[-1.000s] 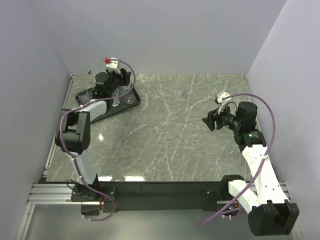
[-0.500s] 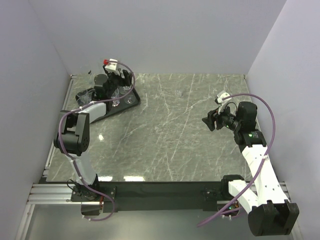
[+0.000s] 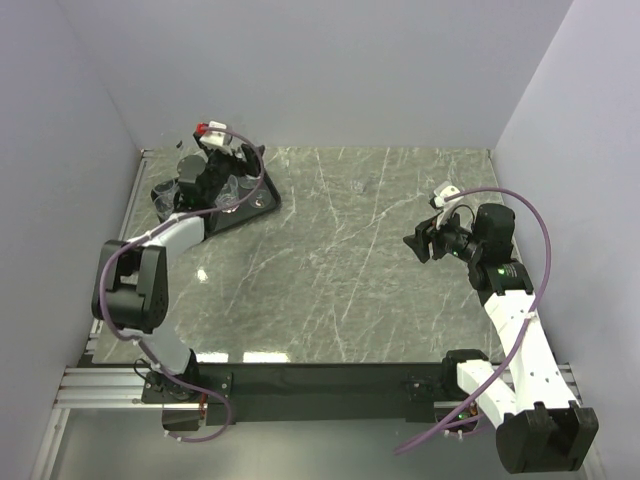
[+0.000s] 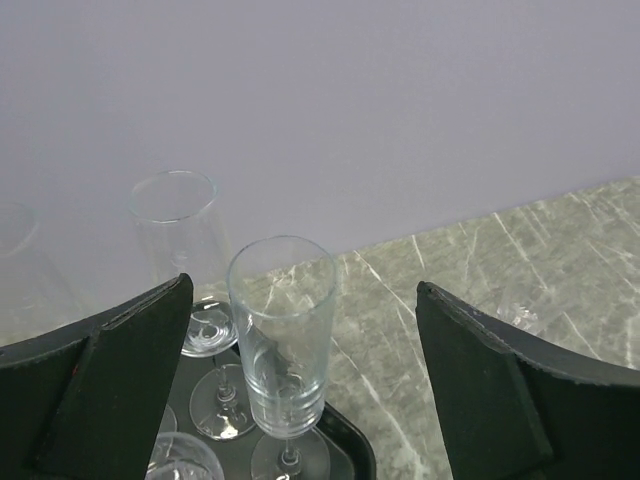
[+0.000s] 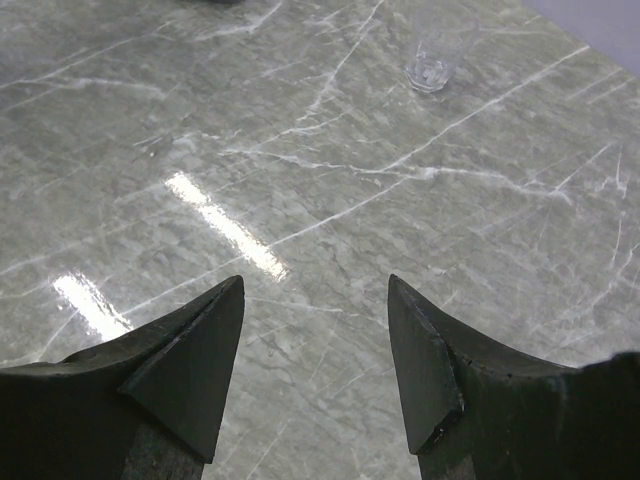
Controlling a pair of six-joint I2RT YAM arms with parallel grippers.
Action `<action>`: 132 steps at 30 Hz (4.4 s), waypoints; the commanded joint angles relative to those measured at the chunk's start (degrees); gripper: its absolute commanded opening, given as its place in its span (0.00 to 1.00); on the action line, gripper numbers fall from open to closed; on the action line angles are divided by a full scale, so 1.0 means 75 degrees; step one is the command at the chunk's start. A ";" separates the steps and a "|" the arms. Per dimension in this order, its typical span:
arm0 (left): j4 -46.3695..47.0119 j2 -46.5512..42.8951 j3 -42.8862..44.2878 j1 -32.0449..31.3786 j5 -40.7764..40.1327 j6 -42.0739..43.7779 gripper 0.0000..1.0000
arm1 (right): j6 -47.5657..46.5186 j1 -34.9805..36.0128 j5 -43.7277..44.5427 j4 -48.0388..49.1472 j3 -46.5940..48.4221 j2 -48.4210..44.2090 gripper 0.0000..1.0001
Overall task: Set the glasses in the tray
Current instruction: Place the glass into the tray, then grab a glass with a robot arm, then pass the glass from one robot arm to another
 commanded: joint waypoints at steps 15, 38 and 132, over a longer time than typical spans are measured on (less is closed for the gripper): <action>-0.3276 -0.4864 -0.1579 0.0039 -0.0957 -0.0114 0.99 | 0.0051 -0.0060 -0.0774 -0.0064 0.0803 0.0892 0.66; -0.6549 -0.7597 -0.2845 0.0274 -0.3478 -0.0899 0.99 | 0.2817 0.1183 0.2389 -0.3393 0.9919 0.9542 0.55; -0.7240 -0.2207 -0.0009 -0.4894 -0.2294 -0.8528 0.65 | 0.0660 0.4979 0.5530 -0.0651 0.3183 0.3790 0.06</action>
